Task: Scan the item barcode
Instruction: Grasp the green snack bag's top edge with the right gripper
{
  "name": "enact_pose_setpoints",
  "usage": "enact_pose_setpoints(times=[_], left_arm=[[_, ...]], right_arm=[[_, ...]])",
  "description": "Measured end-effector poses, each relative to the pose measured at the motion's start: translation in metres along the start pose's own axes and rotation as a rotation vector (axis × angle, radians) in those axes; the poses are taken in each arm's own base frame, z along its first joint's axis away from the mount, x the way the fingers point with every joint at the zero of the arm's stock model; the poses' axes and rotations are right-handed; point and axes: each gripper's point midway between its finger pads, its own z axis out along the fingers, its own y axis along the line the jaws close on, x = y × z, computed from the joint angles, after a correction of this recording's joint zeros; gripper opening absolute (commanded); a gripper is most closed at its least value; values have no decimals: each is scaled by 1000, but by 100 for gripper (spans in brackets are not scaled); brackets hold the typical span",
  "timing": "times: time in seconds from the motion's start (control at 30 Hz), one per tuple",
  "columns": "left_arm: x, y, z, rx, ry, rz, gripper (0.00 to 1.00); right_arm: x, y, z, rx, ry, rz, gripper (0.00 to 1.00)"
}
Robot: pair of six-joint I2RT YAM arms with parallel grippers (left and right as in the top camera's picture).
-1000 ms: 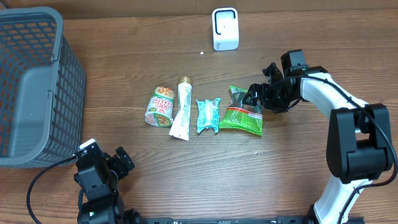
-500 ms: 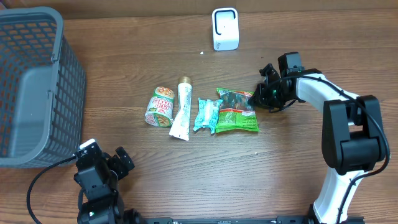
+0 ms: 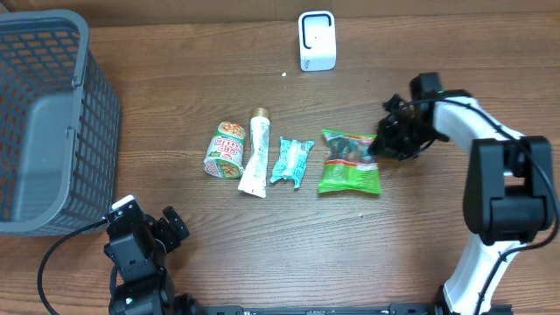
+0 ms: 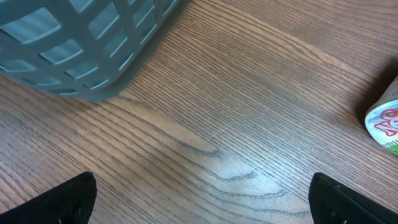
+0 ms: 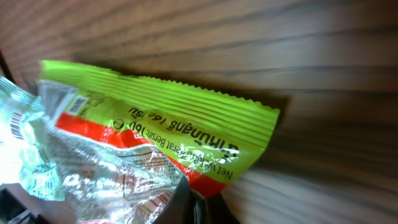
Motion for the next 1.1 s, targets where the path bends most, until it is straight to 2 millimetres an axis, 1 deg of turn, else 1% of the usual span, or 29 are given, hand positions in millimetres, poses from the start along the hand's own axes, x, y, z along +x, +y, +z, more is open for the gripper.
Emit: enact_pose_setpoints(times=[0.03, 0.1, 0.13, 0.17, 0.23, 0.3, 0.43, 0.57, 0.7, 0.87, 1.03, 1.1], left_arm=[[0, 0, 0, 0, 0, 0, 100], [0, 0, 0, 0, 0, 0, 100], [0, 0, 0, 0, 0, 0, 100], [0, 0, 0, 0, 0, 0, 100], [0, 0, 0, 0, 0, 0, 100], [0, 0, 0, 0, 0, 0, 100], [0, 0, 0, 0, 0, 0, 100], [0, 0, 0, 0, 0, 0, 100], [0, 0, 0, 0, 0, 0, 100], [0, 0, 0, 0, 0, 0, 100], [0, 0, 0, 0, 0, 0, 100], [0, 0, 0, 0, 1, 0, 100]], right_arm=[[-2, -2, -7, 9, -11, -1, 16], [-8, -3, -23, 24, -46, -15, 68], [-10, -2, -29, 28, -59, -18, 80], [-11, 1, -35, 29, -69, -23, 88], [-14, 9, -45, 28, -86, -42, 93], [-13, 13, -47, 28, -87, -54, 95], [-11, 18, -43, 42, -75, -79, 100], [-11, 22, -34, 79, -80, -119, 100], [-7, 18, -25, 147, -70, -143, 100], [-15, 12, -22, 192, -98, -157, 100], [-15, -3, -3, 208, -57, -116, 100], [-17, -3, -2, 208, -63, -116, 100]])
